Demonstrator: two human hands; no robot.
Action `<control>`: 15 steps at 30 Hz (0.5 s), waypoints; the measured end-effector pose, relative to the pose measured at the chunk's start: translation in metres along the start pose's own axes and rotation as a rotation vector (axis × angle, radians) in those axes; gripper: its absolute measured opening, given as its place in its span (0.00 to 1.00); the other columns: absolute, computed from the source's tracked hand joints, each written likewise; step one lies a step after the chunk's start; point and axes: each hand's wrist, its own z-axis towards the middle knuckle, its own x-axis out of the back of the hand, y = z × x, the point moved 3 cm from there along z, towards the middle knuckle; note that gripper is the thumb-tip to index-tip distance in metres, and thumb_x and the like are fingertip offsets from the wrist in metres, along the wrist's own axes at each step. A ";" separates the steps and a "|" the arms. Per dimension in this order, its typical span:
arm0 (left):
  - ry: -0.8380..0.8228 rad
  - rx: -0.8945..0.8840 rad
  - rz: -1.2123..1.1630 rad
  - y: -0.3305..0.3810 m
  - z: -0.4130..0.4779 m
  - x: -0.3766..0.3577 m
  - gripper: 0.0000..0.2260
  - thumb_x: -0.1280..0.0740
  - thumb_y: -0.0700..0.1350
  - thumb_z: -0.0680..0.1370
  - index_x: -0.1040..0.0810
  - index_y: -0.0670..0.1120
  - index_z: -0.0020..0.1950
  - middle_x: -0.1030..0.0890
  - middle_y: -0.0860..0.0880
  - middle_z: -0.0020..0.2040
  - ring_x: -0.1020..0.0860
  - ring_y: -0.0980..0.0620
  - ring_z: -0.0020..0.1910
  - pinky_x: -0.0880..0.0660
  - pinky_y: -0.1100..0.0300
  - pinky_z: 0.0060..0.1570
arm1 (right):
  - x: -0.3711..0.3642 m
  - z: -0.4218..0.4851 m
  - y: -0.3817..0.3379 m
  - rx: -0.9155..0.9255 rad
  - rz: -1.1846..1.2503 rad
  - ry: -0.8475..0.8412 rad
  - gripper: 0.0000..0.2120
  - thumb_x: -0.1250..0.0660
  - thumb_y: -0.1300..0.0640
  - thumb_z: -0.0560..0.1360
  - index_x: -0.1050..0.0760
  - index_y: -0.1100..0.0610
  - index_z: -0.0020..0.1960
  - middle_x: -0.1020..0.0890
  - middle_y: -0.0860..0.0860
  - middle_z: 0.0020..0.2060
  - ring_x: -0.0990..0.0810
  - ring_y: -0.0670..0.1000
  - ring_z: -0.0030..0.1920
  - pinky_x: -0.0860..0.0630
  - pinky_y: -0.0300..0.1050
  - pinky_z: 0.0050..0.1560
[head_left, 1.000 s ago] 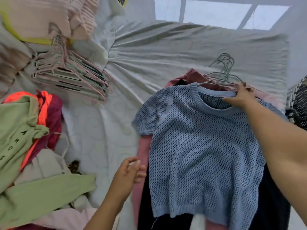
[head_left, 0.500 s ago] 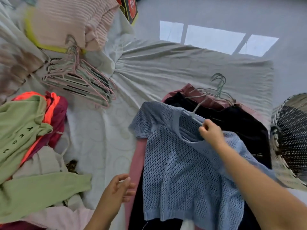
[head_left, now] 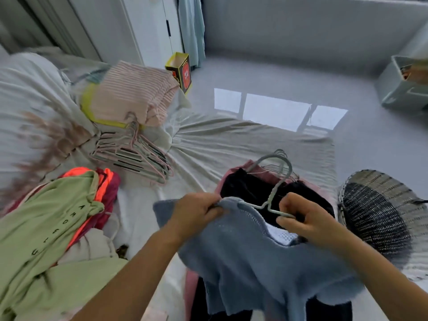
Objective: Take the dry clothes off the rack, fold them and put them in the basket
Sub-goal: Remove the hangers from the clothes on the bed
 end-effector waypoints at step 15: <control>0.059 0.241 -0.255 -0.086 -0.100 0.048 0.15 0.44 0.75 0.66 0.23 0.71 0.41 0.24 0.75 0.44 0.25 0.71 0.45 0.31 0.74 0.43 | 0.033 -0.021 -0.038 -0.108 -0.116 0.067 0.22 0.37 0.30 0.66 0.21 0.48 0.30 0.22 0.45 0.36 0.24 0.41 0.38 0.29 0.33 0.45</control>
